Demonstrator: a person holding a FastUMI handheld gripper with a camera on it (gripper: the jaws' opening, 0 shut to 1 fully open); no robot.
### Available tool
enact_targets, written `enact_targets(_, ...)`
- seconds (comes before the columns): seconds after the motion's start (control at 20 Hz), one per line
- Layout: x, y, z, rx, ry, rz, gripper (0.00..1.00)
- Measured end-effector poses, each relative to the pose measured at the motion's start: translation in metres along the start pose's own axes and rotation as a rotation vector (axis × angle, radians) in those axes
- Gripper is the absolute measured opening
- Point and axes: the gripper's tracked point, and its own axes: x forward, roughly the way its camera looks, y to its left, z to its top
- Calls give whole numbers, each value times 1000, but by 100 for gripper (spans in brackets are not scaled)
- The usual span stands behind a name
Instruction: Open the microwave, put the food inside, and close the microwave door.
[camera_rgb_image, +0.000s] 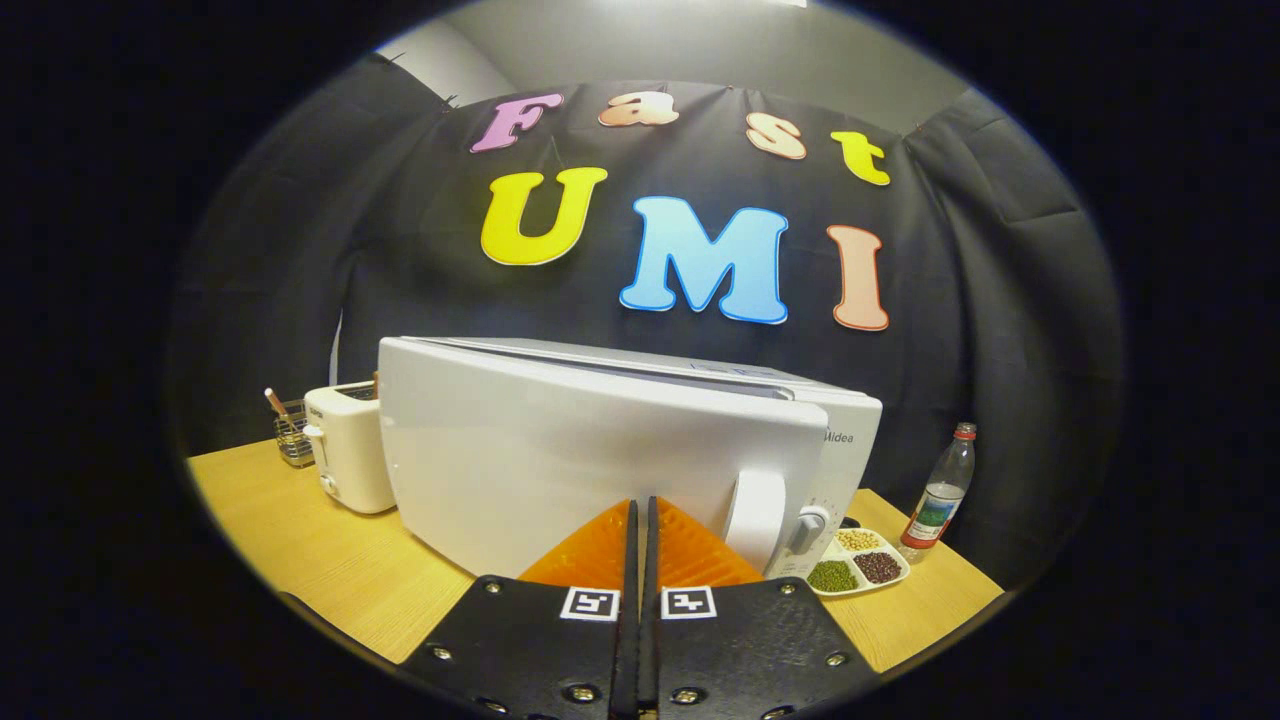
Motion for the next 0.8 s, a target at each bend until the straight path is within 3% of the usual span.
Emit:
enact_targets(0.3,45,-15,0,-11,-8,-84,1)
enact_targets(0.45,43,-13,-2,-67,-30,-98,1)
enact_targets(0.8,4,-6,-6,77,44,-8,1)
